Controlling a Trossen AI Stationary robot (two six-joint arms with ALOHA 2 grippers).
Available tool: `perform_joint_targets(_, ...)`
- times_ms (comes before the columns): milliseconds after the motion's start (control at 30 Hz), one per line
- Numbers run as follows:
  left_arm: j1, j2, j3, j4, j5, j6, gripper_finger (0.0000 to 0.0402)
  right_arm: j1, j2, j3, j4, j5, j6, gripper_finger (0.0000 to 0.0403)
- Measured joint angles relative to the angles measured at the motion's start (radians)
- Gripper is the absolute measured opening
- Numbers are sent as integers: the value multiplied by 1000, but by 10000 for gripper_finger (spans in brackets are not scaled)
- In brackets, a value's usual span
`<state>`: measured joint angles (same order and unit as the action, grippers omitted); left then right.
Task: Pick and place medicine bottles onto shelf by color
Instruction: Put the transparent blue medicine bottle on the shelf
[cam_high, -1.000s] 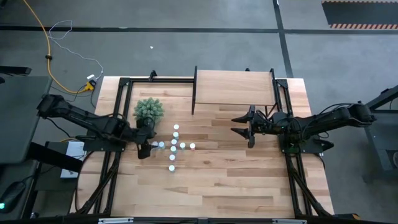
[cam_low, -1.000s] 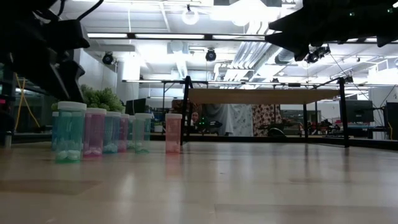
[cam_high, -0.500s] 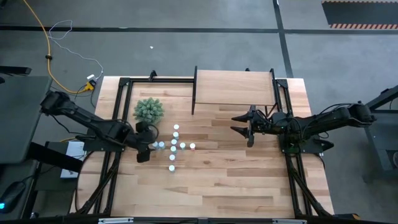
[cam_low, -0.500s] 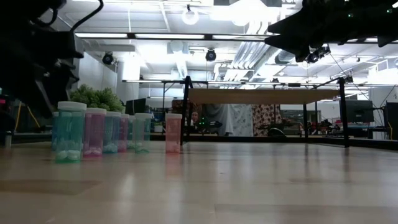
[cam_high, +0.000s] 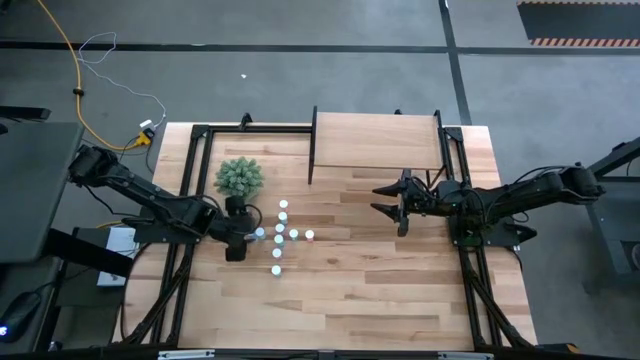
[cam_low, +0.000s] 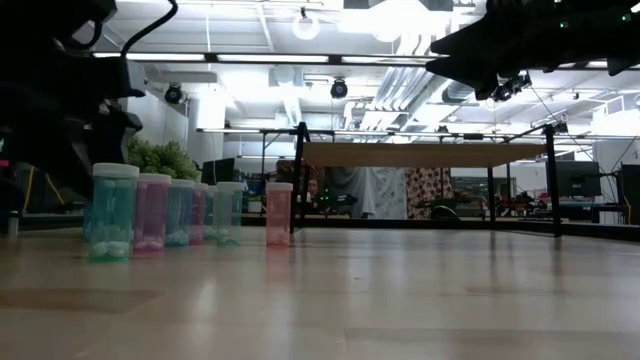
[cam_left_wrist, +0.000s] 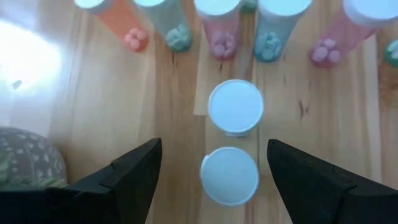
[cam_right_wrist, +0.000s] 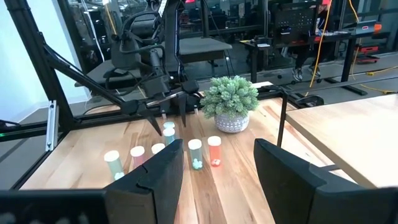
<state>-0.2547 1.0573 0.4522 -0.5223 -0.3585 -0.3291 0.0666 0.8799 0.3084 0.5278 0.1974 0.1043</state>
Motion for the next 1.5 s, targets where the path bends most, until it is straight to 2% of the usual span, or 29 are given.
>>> perform_joint_targets(200,0,0,0,-6,43,-31,280,0,0,0,0,0,0,188)
perform_joint_targets(700,0,0,0,-40,33,-45,274,0,0,0,-12,0,0,188)
perform_joint_targets(1200,0,0,0,-40,30,-35,168,0,0,0,-15,19,-14,188)
perform_joint_targets(1500,0,-1,0,-40,30,-35,127,0,0,0,-15,20,-11,188)
